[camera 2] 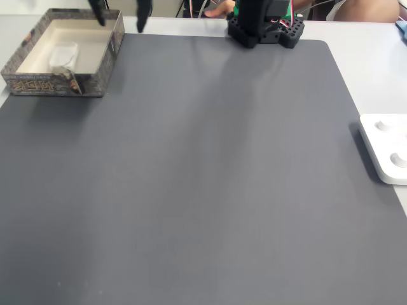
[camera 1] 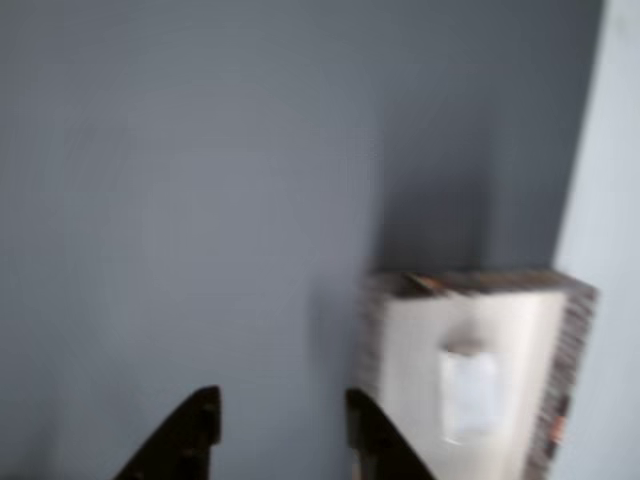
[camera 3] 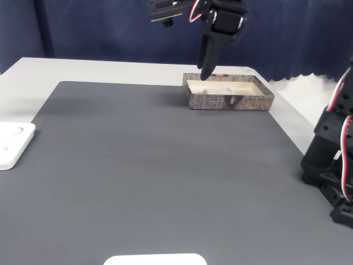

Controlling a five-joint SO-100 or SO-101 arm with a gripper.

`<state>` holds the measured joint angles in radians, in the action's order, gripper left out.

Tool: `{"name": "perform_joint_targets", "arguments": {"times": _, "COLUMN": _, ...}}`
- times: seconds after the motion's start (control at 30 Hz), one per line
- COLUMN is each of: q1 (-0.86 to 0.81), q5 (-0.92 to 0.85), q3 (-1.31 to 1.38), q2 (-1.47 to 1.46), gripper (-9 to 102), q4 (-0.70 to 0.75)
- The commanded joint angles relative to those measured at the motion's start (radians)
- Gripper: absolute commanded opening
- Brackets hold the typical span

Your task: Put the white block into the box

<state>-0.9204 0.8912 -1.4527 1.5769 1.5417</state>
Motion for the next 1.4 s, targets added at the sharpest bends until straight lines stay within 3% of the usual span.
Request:
{"name": "perform_joint_targets", "arguments": {"times": 0.0, "q1": 0.129, "q5": -0.091, "q3": -0.054, "q2": 0.13, "gripper": 12, "q4": 0.008}}
{"name": "perform_joint_targets", "arguments": {"times": 0.27, "q1": 0.4, "q5": -0.339, "q3": -0.241, "q2": 0.23, "gripper": 6, "q4": 0.0}}
{"name": "perform_joint_targets", "arguments": {"times": 0.53, "q1": 0.673, "q5": -0.675, "q3": -0.446, "q2": 0.341, "gripper": 4, "q4": -0.175}}
{"name": "perform_joint_targets", "arguments": {"times": 0.8, "q1": 0.854, "q5": -0.894, "q3": -0.552, "q2": 0.383, "gripper": -2, "q4": -0.239}}
{"name": "perform_joint_targets", "arguments": {"times": 1.03, "q1": 0.899, "q5": -0.894, "q3": -0.813, "q2": 0.565, "gripper": -2, "q4": -0.443}}
{"name": "perform_joint_targets", "arguments": {"times": 1.37, "q1": 0.822, "q5": -0.764, "q3": -1.083, "q2": 0.896, "gripper": -2, "q4": -0.445}}
